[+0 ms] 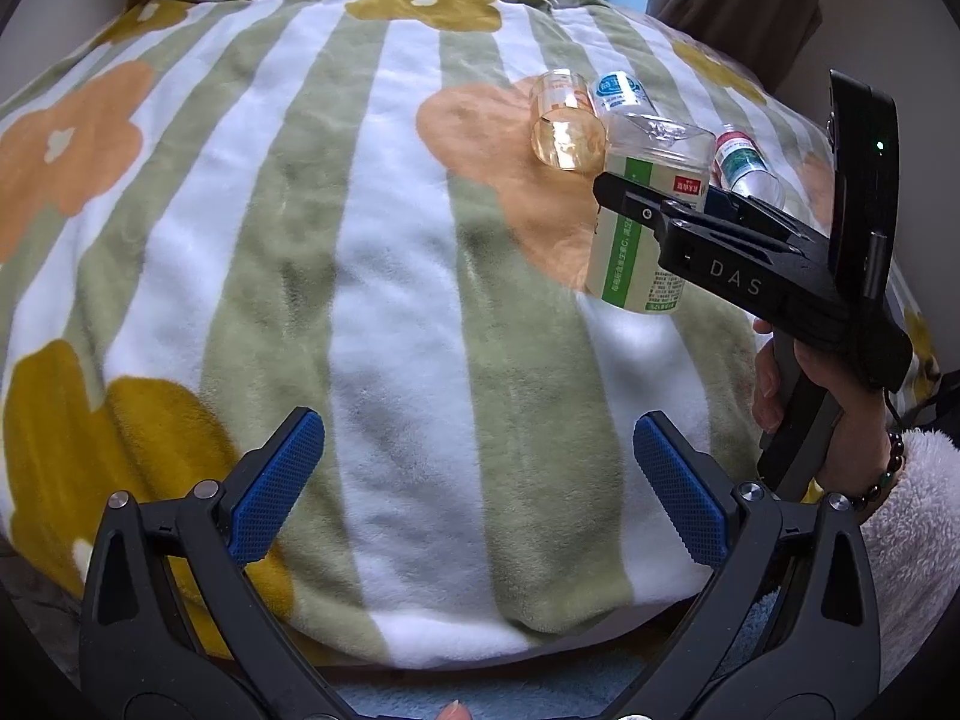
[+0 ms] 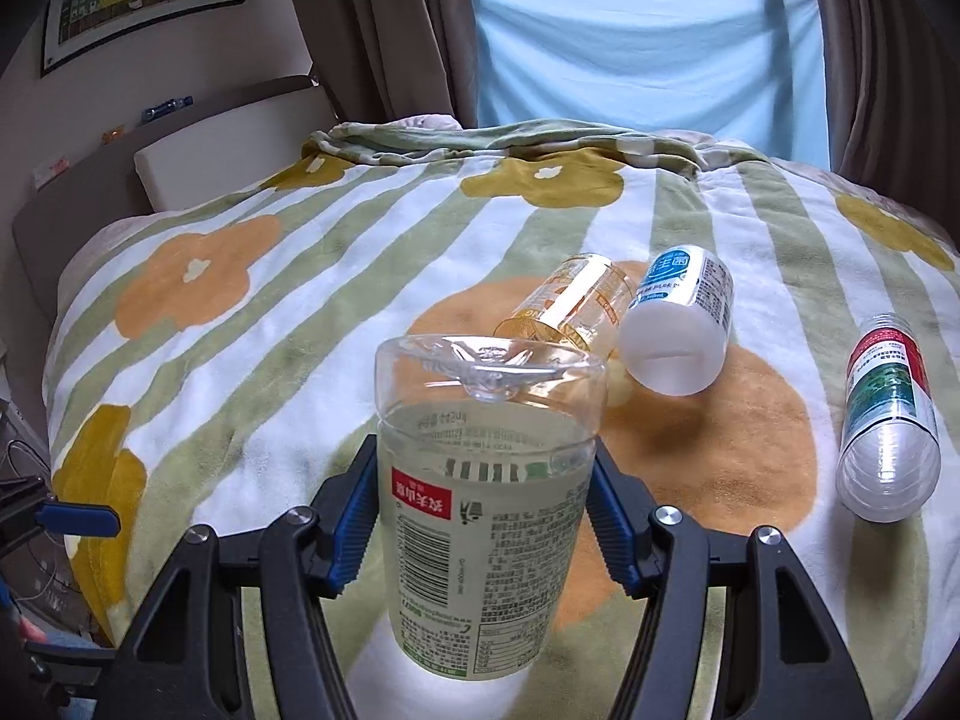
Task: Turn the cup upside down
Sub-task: 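Lift the cup with the right tool and rotate it upright, then lower the cup onto the blanket and open the right tool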
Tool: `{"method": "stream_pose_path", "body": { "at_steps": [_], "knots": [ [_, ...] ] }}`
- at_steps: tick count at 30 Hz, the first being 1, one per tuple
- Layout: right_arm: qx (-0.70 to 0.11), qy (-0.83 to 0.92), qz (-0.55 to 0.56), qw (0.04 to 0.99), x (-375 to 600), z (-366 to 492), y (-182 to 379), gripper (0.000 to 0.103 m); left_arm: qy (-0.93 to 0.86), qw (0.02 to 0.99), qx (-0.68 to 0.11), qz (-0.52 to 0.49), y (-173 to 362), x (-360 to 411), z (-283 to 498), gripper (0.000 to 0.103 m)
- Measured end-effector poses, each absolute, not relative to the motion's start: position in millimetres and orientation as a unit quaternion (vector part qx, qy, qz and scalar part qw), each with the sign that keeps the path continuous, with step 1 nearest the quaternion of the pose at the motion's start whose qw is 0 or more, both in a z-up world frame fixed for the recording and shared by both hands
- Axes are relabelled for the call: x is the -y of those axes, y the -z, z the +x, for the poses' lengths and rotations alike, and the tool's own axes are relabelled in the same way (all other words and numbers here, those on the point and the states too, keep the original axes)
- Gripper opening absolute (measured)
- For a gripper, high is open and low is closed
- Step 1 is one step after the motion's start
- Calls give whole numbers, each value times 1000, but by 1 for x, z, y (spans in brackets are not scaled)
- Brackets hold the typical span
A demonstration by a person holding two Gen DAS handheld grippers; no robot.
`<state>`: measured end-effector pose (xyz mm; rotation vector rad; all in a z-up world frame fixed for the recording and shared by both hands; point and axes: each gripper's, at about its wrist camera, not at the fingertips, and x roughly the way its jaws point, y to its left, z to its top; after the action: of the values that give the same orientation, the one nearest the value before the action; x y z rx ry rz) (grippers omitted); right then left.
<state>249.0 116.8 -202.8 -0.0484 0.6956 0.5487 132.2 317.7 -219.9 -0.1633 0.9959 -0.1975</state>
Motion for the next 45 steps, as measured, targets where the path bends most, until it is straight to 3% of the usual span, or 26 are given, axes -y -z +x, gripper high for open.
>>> {"method": "stream_pose_path", "body": {
  "at_steps": [20,21,23,24,25,38,45],
  "knots": [
    [-342,-277,-65,895,-114,219,205,59,103,870,-478,-70,223,-307,129,103],
    [-342,-276,-65,896,-114,219,205,62,104,870,-477,-72,223,-307,129,103],
    [-342,-275,-64,896,-114,219,205,82,103,870,-476,-73,223,-307,129,103],
    [-342,-273,-65,897,-115,218,206,98,103,870,-476,-74,223,-307,129,103],
    [-340,-272,-66,898,-115,218,206,102,103,871,-475,-73,222,-307,129,103],
    [-329,-271,-94,900,-124,212,201,102,97,874,-470,-75,216,-307,126,103],
    [-313,-256,-81,911,-112,188,157,102,93,897,-427,-61,182,-304,102,103]
  ]
}}
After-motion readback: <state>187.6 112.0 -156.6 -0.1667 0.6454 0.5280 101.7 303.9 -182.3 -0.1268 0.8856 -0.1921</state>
